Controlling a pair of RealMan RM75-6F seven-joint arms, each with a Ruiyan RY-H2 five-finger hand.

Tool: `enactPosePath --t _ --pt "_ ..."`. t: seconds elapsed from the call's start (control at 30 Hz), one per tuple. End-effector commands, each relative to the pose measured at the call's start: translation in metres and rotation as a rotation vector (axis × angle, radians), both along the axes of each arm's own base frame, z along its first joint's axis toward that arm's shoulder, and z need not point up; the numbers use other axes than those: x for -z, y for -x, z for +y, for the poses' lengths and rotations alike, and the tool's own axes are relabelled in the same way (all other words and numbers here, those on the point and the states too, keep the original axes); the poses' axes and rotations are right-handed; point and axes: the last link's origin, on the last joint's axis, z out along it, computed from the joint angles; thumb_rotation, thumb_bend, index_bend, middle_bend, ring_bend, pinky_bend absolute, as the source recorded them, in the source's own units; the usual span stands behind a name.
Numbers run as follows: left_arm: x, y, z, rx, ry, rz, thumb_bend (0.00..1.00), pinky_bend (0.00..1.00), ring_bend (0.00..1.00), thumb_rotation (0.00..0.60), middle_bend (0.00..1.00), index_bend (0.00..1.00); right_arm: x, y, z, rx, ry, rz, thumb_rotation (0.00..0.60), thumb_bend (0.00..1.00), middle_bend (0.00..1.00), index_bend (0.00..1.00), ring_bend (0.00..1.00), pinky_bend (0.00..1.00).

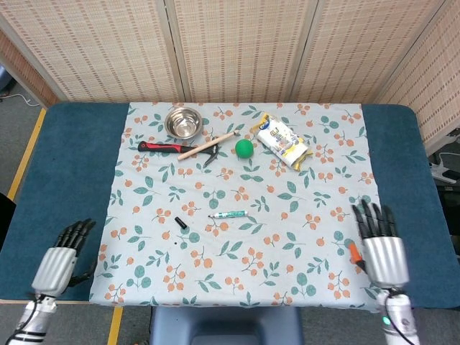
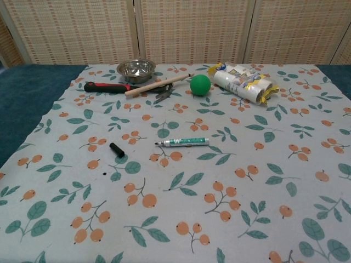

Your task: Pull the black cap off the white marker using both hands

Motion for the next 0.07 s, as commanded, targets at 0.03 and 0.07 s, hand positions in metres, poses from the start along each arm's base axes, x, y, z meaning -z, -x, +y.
enactPosePath --t 0.03,0.07 --pt "-0.0306 0.0099 -0.0183 0.025 -0.066 0.062 0.42 0.07 0.00 0.600 0.00 0.00 -0.0311 0.0327 0.0218 0.075 0.013 0.037 0.600 0.19 0.00 0.00 0.00 0.00" --pt "-0.0327 0.0104 -0.0189 0.023 -0.066 0.071 0.42 0.07 0.00 0.600 0.00 0.00 -0.0337 0.0302 0.0222 0.057 0.021 0.040 0.600 0.19 0.00 0.00 0.00 0.00"
